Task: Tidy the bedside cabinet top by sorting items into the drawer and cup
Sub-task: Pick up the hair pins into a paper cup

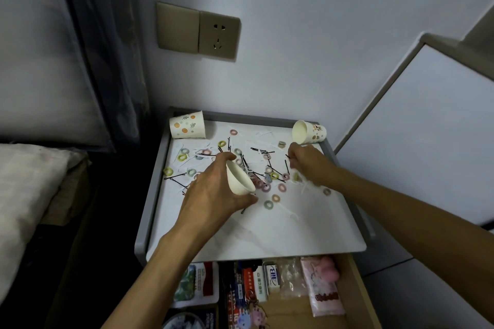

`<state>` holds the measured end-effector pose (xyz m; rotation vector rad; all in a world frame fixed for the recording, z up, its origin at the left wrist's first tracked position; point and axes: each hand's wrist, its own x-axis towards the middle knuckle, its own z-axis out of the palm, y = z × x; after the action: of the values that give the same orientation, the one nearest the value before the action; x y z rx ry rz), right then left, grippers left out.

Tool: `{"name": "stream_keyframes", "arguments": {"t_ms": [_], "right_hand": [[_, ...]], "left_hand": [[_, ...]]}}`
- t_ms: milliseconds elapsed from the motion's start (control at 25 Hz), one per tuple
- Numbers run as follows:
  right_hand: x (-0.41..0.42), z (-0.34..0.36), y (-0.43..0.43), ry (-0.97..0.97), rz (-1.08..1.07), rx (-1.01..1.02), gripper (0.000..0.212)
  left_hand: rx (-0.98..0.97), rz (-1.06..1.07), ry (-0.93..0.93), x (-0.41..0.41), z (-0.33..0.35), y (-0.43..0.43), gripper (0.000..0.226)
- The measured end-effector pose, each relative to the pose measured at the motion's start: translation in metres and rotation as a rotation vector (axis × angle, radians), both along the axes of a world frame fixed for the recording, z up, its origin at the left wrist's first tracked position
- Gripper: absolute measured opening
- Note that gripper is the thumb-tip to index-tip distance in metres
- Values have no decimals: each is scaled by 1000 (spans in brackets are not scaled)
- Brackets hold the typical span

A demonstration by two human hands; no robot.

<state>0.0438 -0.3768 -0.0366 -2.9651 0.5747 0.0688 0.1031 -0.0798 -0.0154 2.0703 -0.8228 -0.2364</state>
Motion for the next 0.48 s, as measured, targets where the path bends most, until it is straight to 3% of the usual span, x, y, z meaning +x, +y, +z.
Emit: {"name": "stream_keyframes", "arguments": {"t_ms": [160,280,480], "right_hand": [[-1,11,5,-100,-99,145,9],[0,12,11,-124,-187,151,21],[0,14,14,-143,-321,134,16]], "left_hand": [[-9,1,8,-1,0,-1,78],[-10,0,1,-1,1,-2,79],[-11,-3,-1,1,1,-2,80]]}}
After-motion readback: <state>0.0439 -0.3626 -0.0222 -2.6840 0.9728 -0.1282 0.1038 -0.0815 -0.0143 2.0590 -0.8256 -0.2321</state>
